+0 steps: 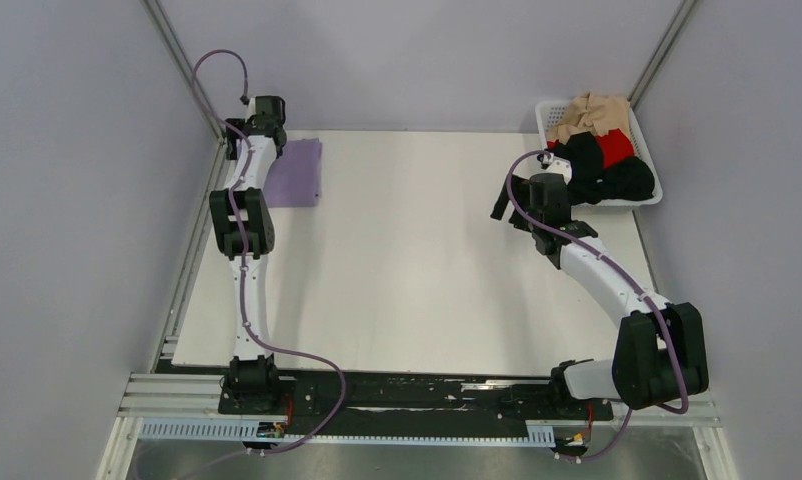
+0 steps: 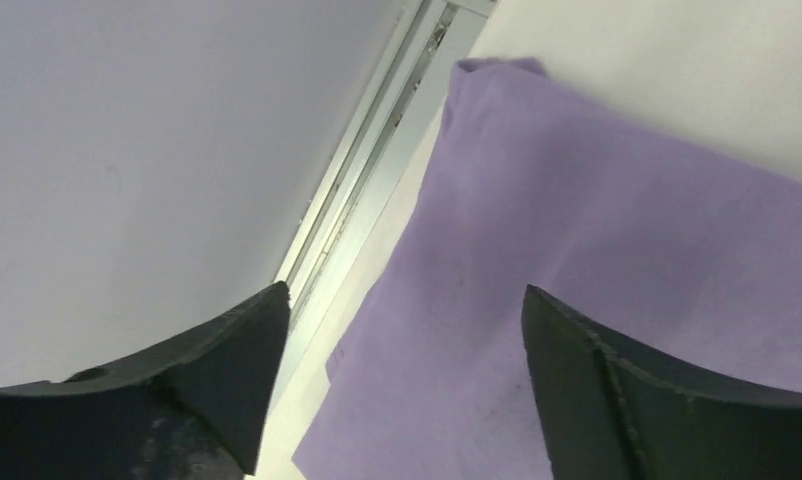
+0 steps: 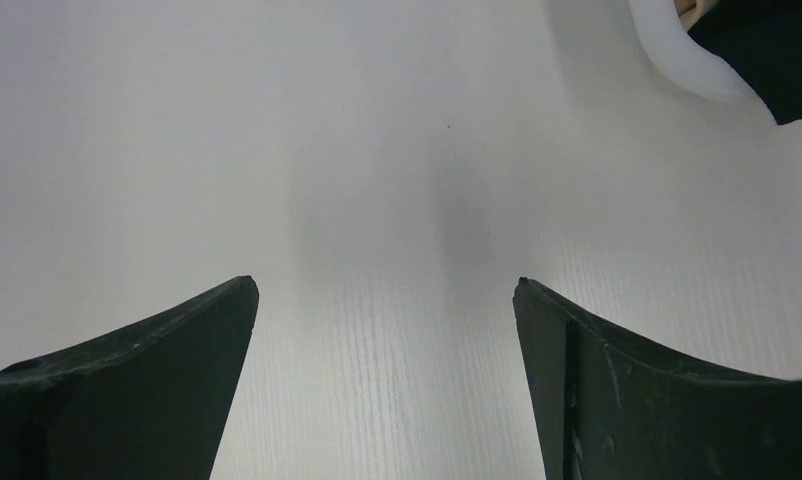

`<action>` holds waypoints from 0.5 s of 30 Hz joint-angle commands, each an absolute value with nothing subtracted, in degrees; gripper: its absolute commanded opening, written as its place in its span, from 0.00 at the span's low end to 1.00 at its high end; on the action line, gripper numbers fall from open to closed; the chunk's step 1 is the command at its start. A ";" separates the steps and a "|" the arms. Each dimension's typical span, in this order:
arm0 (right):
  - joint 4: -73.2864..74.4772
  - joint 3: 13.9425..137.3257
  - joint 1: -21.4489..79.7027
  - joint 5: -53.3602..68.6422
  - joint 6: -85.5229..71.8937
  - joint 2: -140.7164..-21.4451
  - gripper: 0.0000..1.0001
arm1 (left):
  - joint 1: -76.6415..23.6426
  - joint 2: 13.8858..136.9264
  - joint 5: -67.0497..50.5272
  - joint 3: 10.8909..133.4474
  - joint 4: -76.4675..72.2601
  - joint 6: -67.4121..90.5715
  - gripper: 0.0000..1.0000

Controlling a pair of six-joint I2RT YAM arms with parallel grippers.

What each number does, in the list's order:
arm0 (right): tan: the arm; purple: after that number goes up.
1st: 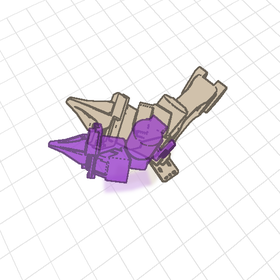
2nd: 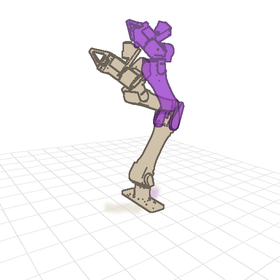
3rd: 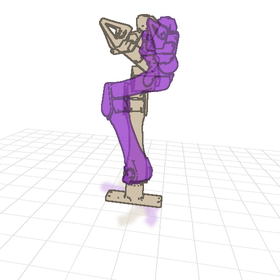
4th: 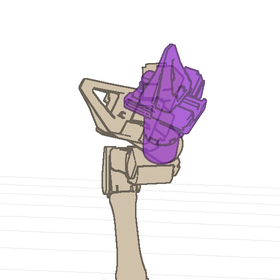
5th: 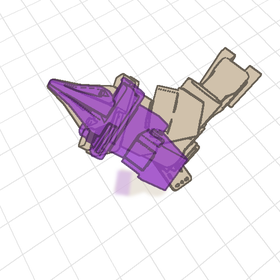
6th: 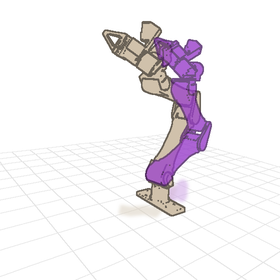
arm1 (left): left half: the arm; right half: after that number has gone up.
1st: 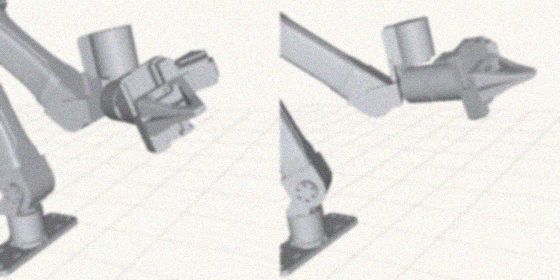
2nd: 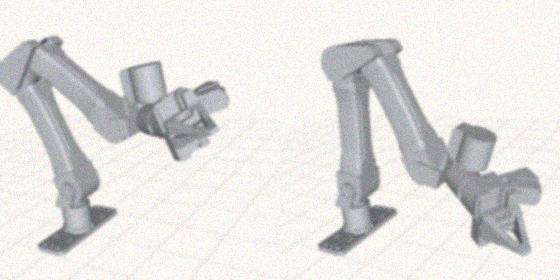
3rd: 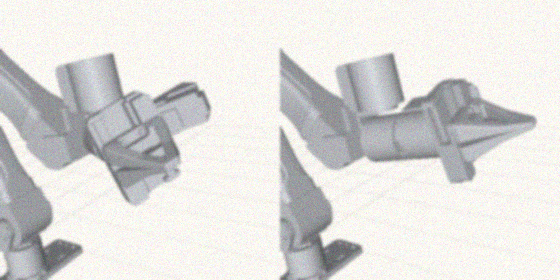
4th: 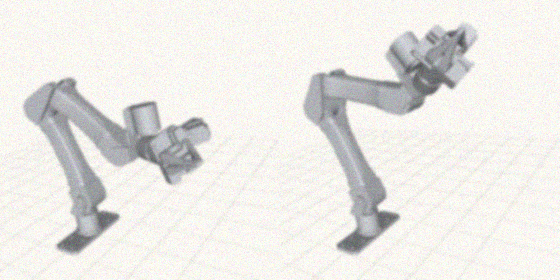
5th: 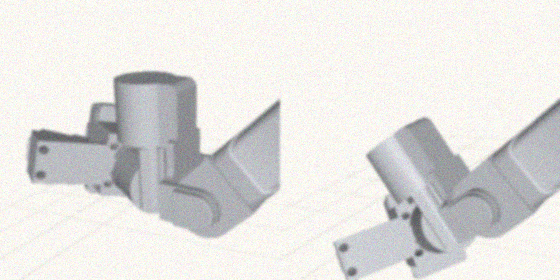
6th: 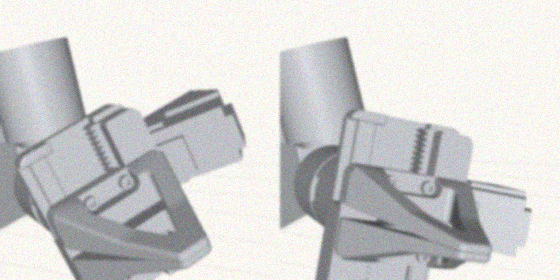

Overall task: Fold and stack the t-shirts
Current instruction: Put the neatly folded tshirt into the corner of the board with the left arm

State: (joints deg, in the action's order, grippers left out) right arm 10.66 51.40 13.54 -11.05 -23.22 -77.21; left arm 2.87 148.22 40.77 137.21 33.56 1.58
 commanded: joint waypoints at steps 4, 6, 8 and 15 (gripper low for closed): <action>9.23 51.36 13.39 -11.80 -25.53 -76.03 1.00 | 3.22 141.51 36.92 139.63 33.09 8.37 1.00; 9.23 50.67 13.41 -11.62 -27.40 -75.20 1.00 | 2.86 138.18 33.87 137.42 33.85 10.79 1.00; 9.19 49.37 13.30 -11.41 -28.52 -73.55 1.00 | 2.16 134.57 32.21 134.65 34.99 13.26 1.00; 8.18 42.36 10.94 -5.35 -31.69 -65.85 1.00 | -0.83 115.88 16.28 110.68 30.87 20.34 1.00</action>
State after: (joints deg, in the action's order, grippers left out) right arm 10.46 45.25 12.60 -9.04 -28.10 -70.81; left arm 1.28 128.86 28.56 122.15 34.85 13.96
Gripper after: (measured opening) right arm 0.998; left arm 0.997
